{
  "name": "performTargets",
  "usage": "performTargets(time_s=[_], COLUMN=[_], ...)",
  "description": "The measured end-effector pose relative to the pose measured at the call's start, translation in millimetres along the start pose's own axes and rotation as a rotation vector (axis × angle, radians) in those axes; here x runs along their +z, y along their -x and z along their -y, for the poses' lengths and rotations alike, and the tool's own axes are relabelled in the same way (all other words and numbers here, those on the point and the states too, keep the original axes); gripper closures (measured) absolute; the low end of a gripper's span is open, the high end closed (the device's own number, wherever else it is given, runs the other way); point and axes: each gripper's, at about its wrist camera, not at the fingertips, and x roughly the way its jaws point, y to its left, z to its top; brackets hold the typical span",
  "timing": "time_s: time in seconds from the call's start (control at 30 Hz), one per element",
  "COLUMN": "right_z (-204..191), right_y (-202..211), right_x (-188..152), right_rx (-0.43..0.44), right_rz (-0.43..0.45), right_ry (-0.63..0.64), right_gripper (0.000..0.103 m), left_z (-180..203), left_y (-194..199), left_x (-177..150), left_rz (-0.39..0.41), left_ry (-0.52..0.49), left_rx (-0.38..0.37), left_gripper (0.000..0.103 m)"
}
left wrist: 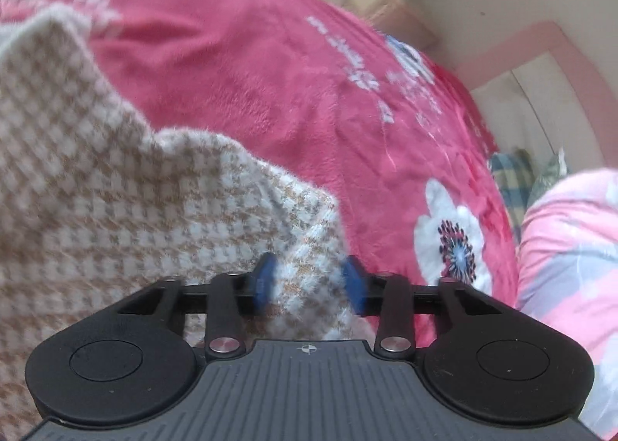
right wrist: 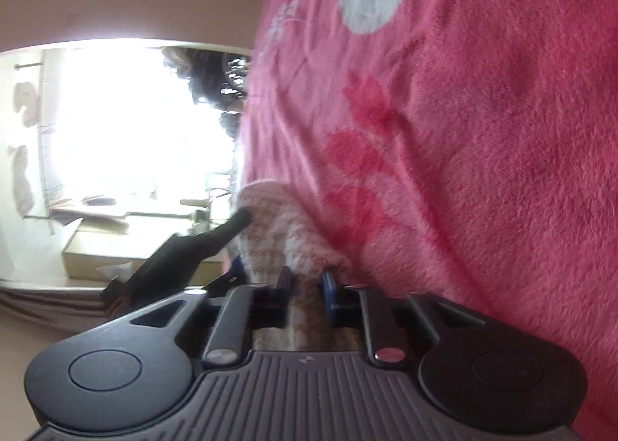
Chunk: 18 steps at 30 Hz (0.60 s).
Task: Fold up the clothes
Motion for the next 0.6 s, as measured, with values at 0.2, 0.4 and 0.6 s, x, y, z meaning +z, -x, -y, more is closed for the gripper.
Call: performTargets(time_s=[0.2, 0.4, 0.6], right_z=[3.1, -13.4, -11.5], right_y=[-0.5, -6.2, 13.1], right_x=[1.4, -2.1, -20.1], right_rx=[0.021, 0.008, 0.027], right_rz=[-0.050, -0.035, 0.036], right_ry=[-0.046, 0.019, 0.127], right_gripper=[0.083, 0.086, 0.095], left_z=[4.4, 15.4, 3.6], left_y=[-0.1, -3.3, -3.9], left_x=[1.5, 3.7, 10.6], left_rz=[-0.010, 0.042, 0.138], left_ry=[-0.048, -0.106, 0.015], left_rx=[0.046, 0.062, 0.004], left_gripper=[0.071, 0.090, 0.096])
